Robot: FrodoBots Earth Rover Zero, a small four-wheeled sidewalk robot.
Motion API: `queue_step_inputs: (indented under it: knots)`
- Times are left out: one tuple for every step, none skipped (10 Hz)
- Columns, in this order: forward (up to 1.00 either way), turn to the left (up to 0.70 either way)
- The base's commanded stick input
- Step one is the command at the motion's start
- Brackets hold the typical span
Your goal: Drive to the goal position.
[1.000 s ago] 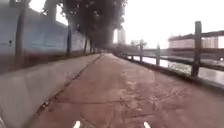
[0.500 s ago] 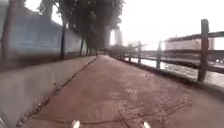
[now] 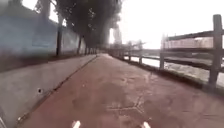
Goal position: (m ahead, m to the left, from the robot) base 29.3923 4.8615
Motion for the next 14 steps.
queue_step_inputs:
  knots:
    - [0.70,0.00]
    - [0.70,0.00]
    - [0.70,0.00]
    - [0.70,0.00]
    - [0.70,0.00]
    - [0.70,0.00]
    - [0.70,0.00]
    - [0.70,0.00]
    - [0.70,0.00]
    - [0.70,0.00]
    - [0.70,0.00]
    - [0.70,0.00]
    - [0.70,0.00]
    - [0.70,0.00]
